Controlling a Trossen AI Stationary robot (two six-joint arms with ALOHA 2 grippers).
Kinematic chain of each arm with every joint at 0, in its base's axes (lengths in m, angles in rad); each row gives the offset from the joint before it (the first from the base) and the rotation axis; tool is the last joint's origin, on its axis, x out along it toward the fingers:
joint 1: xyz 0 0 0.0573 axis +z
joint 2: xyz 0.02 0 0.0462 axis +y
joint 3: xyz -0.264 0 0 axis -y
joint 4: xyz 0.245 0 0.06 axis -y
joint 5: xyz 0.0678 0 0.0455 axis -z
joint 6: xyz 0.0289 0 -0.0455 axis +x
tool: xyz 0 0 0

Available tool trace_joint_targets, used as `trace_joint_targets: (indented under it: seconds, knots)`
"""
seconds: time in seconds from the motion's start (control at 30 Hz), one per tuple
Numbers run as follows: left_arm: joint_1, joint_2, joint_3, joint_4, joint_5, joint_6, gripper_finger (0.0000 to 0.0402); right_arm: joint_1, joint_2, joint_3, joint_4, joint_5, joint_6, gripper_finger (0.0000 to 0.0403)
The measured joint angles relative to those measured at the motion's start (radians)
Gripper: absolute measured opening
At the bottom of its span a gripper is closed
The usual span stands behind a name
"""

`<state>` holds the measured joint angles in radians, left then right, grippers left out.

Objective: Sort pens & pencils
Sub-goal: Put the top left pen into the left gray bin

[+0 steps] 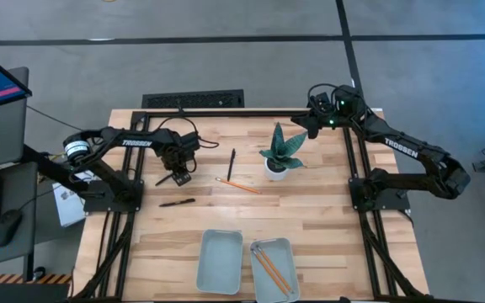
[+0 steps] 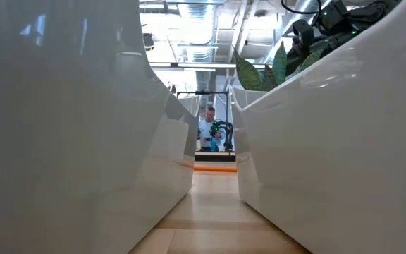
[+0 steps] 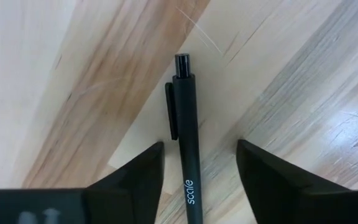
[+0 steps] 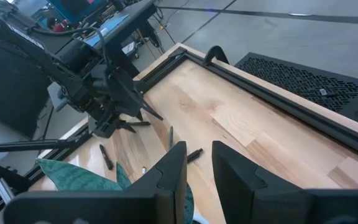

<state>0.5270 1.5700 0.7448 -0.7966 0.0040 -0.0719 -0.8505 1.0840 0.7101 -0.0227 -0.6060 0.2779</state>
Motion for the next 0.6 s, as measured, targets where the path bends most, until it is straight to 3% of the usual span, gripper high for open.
trace_joint_targets:
  seconds: [0.27,0.6]
  knots:
    - [0.000,0.000,0.000,0.005,-0.001,0.000,0.0133,0.000,0.000,0.000,0.000,0.000,0.002,0.0098]
    - [0.000,0.000,0.000,0.006,-0.007,-0.001,0.0101,0.000,0.000,0.000,0.000,0.000,0.002,0.0098]
